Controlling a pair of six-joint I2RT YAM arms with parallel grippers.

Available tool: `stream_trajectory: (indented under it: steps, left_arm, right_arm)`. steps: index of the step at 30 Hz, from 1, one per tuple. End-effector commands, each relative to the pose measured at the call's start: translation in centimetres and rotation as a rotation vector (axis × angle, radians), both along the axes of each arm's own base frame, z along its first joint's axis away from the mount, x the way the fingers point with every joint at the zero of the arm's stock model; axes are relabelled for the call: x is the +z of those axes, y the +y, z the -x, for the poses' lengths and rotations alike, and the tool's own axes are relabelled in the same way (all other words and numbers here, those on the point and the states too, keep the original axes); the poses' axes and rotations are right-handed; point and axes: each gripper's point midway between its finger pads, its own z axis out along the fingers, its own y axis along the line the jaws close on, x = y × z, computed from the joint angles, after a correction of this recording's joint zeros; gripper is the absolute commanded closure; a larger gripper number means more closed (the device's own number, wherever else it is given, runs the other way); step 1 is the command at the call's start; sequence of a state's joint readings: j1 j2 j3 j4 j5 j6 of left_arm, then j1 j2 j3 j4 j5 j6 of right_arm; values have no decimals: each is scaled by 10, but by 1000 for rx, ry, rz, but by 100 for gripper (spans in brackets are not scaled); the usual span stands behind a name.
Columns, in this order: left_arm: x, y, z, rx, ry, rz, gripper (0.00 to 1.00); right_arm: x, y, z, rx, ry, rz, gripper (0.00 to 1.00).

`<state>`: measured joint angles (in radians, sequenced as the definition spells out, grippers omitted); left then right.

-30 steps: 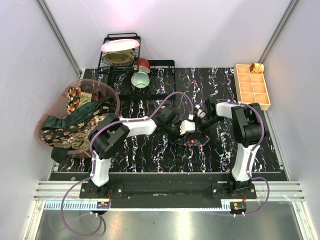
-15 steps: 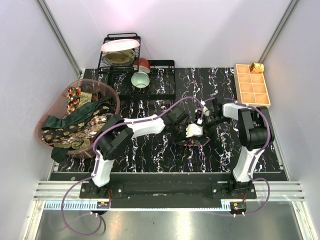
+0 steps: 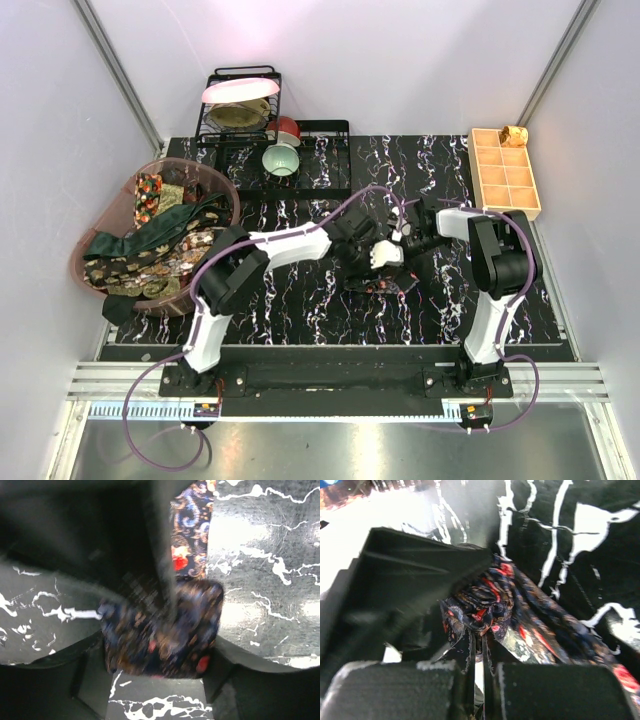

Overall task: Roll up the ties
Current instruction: Roll the tie at the center of the board.

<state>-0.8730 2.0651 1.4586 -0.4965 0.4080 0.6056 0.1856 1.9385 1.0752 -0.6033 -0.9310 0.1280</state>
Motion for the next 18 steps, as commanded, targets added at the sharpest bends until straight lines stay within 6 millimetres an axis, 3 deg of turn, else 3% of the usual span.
stream_trajectory:
  steps: [1, 2, 4, 5, 8, 13, 18]
  left_arm:
    - [5, 12, 11, 74, 159, 55, 26]
    - [19, 5, 3, 76, 126, 118, 19]
    - [25, 3, 8, 68, 136, 167, 14]
    - [37, -3, 3, 62, 107, 221, 9]
    - [45, -9, 9, 41, 112, 295, 3]
    - [38, -13, 14, 38, 127, 334, 1]
    - [35, -22, 4, 51, 80, 404, 1]
  right_arm:
    - [-39, -22, 4, 14, 10, 199, 100]
    - [-41, -24, 5, 15, 17, 215, 100]
    - [-48, -28, 5, 15, 25, 247, 100]
    - [-48, -29, 4, 17, 26, 257, 100]
    - [-56, -36, 1, 12, 31, 319, 100]
    - [-59, -41, -1, 27, 32, 384, 100]
    - [-67, -41, 2, 43, 55, 390, 100]
